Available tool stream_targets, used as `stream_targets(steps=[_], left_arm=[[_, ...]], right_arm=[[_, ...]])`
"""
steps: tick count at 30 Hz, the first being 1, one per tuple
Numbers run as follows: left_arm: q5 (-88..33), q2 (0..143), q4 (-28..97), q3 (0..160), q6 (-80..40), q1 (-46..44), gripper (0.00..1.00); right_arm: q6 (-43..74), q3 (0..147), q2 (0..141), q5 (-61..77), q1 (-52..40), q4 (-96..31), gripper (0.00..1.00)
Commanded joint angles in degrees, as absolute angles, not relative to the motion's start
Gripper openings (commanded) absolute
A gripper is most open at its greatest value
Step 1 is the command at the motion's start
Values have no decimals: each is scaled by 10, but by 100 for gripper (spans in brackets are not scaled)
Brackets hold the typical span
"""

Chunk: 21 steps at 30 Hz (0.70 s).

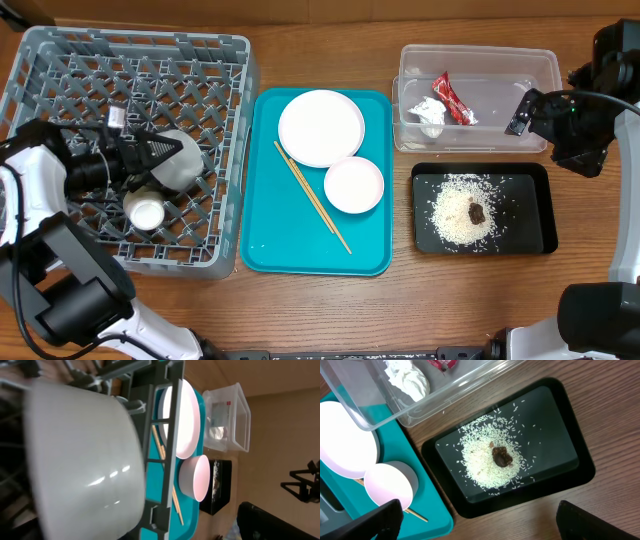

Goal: Sort waste into correct bins and load items into the dishwasher
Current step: 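Carry the white cup with the left gripper into the dish rack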

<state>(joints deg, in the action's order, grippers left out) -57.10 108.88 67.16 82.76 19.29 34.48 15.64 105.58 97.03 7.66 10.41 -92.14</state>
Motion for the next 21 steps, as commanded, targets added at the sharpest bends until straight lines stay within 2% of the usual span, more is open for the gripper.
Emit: stream_targets(steps=[1,5,12,16,21], left_arm=[[-535,1049,673,838,172,368,100],[-444,1009,673,851,119,377,100],[-447,928,671,854,113,351,100],[-426,883,662,854,111,289,100],[-353,851,626,854,67,155,100]], right_arm=[[156,1058,966,79,103,-919,100],[156,1058,966,80,103,-919,100],[156,1058,966,79,103,-919,100],[156,1058,966,80,103,-919,100],[156,1058,966,79,103,-919,100]])
